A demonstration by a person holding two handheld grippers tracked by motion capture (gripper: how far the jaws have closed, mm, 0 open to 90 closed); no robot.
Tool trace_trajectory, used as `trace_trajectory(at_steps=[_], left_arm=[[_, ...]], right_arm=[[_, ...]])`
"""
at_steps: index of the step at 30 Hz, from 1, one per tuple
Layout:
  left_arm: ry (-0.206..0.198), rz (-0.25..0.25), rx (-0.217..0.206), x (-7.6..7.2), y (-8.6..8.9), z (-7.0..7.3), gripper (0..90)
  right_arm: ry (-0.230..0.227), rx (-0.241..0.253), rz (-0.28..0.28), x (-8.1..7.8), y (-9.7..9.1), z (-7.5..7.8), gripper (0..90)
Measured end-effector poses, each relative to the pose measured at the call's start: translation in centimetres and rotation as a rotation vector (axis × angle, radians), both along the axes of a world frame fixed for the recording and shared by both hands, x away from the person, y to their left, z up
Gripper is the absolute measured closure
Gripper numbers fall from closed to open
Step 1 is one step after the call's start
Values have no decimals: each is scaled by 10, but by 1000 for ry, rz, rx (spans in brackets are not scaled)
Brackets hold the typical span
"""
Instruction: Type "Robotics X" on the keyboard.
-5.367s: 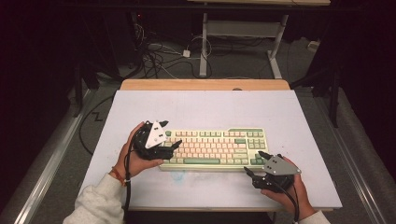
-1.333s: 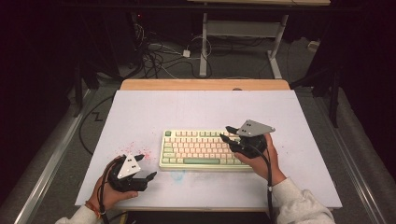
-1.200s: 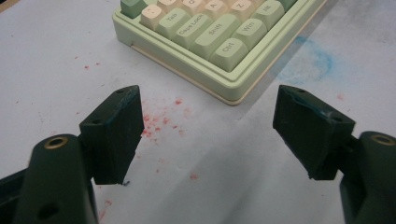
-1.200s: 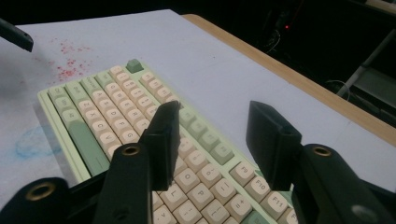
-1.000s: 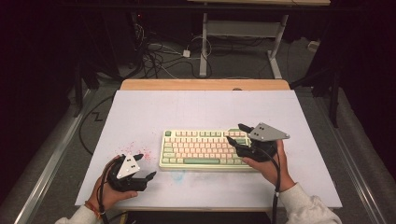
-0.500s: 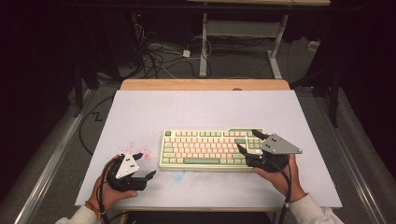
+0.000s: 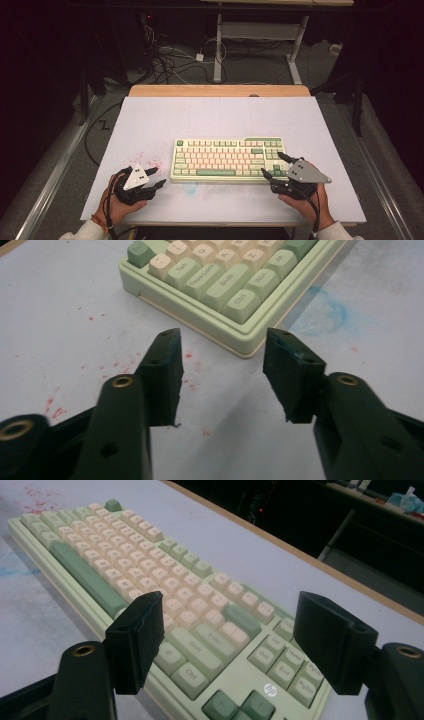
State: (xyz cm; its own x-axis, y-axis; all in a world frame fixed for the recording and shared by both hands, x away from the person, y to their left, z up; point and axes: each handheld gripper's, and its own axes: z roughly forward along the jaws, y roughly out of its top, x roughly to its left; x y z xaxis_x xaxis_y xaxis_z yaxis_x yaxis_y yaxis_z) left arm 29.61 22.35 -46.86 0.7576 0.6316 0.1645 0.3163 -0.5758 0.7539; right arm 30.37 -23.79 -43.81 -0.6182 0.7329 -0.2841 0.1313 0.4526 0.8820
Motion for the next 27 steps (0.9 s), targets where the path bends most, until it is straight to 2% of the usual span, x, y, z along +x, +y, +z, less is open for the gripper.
trace_trajectory(at_steps=[2,4,6,8,12,16,21,22,27], left_arm=[[2,-4,-10,0,0,1,610],[-2,1,10,0,0,3,723],[16,-10,11,1,0,4,821],[19,-13,15,0,-1,6,872],[42,-22,-6,1,-3,12,875],[51,-33,14,2,-9,15,876],[61,-53,10,5,-16,21,876],[56,-56,25,6,-19,22,876],[61,-74,33,12,-27,26,876]], right_arm=[[3,-6,-9,-2,-1,-2,281],[5,-16,-12,-3,-2,-4,281],[24,-6,-16,-3,-3,-7,281],[37,-14,-9,-3,-2,-9,281],[40,-26,-1,-5,-2,-10,279],[48,-32,-3,-5,-2,-11,279],[50,-40,-4,-5,-2,-11,279],[52,-42,-4,-4,-2,-11,279],[59,-62,15,-5,1,-13,275]])
